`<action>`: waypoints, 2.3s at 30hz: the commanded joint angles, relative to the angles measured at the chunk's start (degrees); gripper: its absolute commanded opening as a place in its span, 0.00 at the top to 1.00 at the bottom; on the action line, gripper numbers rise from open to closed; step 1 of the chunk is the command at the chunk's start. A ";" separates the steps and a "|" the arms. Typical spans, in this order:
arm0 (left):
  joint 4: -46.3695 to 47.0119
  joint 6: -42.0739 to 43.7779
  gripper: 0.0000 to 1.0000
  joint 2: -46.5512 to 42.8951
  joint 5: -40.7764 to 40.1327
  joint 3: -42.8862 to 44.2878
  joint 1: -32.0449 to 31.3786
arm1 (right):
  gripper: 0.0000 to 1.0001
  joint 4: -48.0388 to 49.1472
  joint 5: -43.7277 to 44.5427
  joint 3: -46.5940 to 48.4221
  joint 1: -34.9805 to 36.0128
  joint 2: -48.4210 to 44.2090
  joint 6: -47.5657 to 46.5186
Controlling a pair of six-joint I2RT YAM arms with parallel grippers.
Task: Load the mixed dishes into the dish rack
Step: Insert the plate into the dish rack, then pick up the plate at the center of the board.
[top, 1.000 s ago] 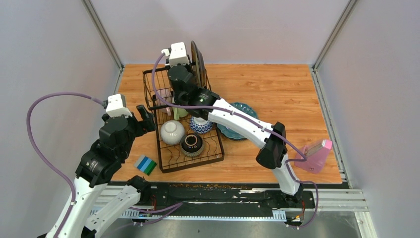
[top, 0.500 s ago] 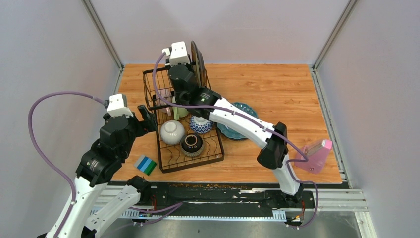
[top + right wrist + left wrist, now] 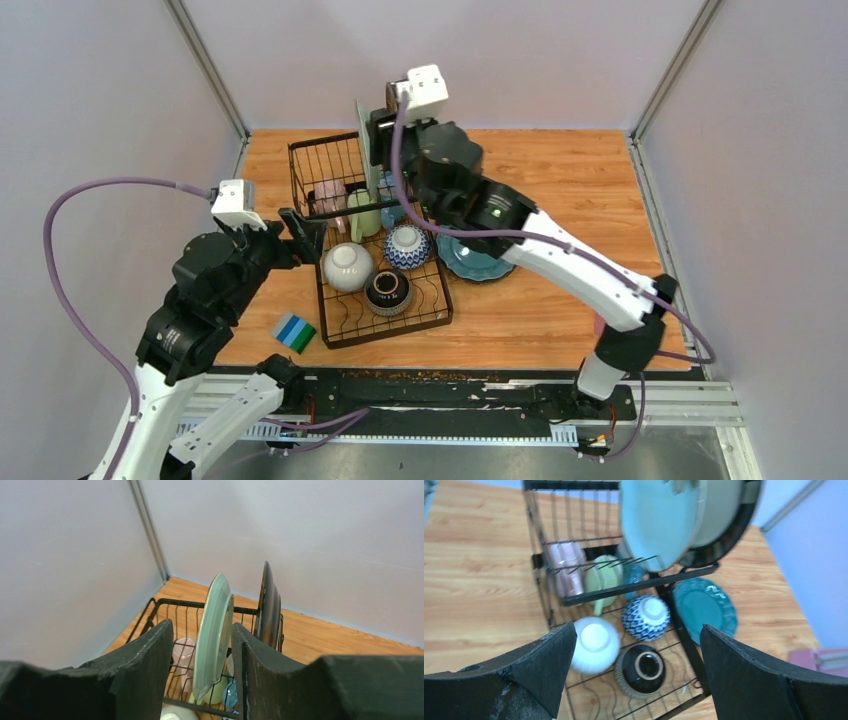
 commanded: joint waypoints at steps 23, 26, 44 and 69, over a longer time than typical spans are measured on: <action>11.31 18.89 0.00 34.69 -6.50 24.23 -44.75 | 0.49 -3.00 -9.50 -49.32 -22.72 -45.47 25.97; 12.55 19.88 0.00 38.99 -5.56 25.07 -44.82 | 0.49 -6.97 -14.43 -53.33 -28.55 -47.21 30.27; 9.23 10.66 0.00 66.89 11.69 36.67 -31.82 | 0.54 -8.26 -46.79 -80.68 -52.33 -51.63 45.07; 2.78 7.82 0.00 91.63 3.65 49.50 -20.84 | 0.62 4.50 -64.22 -83.68 -54.03 -33.52 46.87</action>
